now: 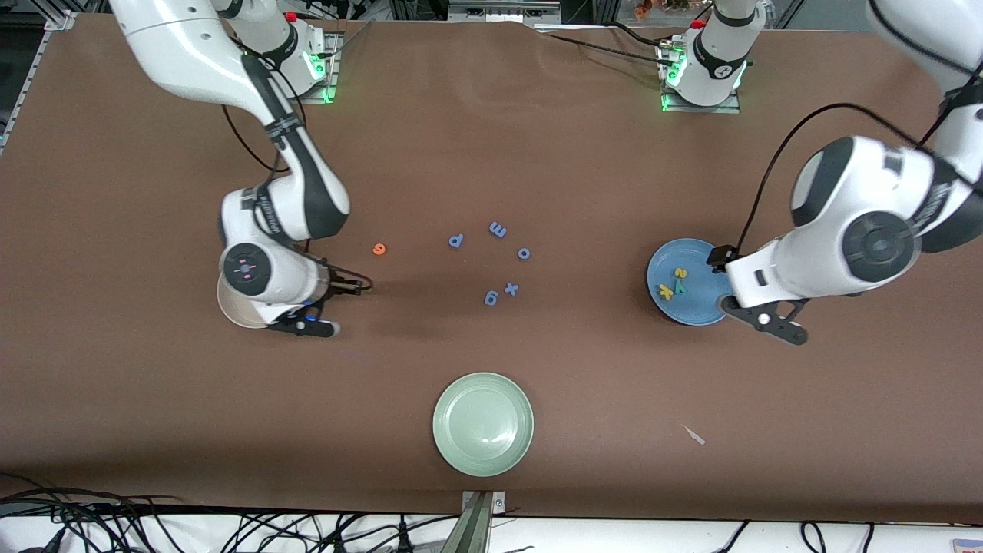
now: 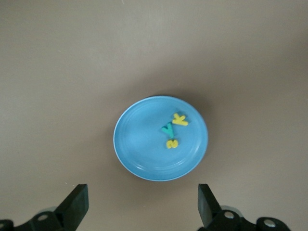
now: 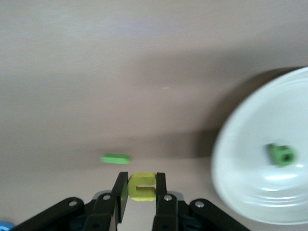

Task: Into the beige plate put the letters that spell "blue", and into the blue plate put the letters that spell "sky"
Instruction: 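Place the yellow c in the white plate while the left gripper withdraws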

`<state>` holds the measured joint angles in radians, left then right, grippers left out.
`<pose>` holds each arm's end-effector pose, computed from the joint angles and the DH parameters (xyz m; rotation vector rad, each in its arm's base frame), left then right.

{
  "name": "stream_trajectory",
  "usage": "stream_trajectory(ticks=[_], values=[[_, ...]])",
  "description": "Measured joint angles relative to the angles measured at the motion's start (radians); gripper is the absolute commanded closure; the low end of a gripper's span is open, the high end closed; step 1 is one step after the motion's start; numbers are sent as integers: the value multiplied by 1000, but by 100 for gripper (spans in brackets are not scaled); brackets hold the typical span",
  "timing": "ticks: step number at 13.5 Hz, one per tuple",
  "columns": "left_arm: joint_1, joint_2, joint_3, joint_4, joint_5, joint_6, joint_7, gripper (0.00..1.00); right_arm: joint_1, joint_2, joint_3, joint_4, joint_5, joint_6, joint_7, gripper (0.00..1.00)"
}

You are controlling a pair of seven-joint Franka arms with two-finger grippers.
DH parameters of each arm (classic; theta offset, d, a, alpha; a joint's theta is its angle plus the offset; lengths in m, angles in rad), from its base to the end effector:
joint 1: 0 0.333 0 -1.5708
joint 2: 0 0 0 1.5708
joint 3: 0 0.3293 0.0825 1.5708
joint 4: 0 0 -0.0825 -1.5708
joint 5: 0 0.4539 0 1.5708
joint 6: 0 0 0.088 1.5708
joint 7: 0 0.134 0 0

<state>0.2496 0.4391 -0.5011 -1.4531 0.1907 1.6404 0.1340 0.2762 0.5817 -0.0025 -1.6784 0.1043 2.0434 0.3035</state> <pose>0.7133 -0.1109 0.4096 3.0556 -0.6162 -0.3106 0.6813 0.1999 0.1883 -3.0969 0.1350 0.3612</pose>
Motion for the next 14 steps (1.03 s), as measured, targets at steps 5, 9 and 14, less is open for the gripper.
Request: stream_trajectory(ticks=[5,9,14], values=[[-10,-90,149,21,-158,-2,4,0,-12,-37,-115,-86,-1,28,-213,88],[-101,-187,257,28,-160,-2,-8,0,-12,-133,-145,-350,-1,277,-297,1],[-234,-280,394,3,-160,-9,-204,0,-10,-170,-141,-366,0,214,-250,0]])
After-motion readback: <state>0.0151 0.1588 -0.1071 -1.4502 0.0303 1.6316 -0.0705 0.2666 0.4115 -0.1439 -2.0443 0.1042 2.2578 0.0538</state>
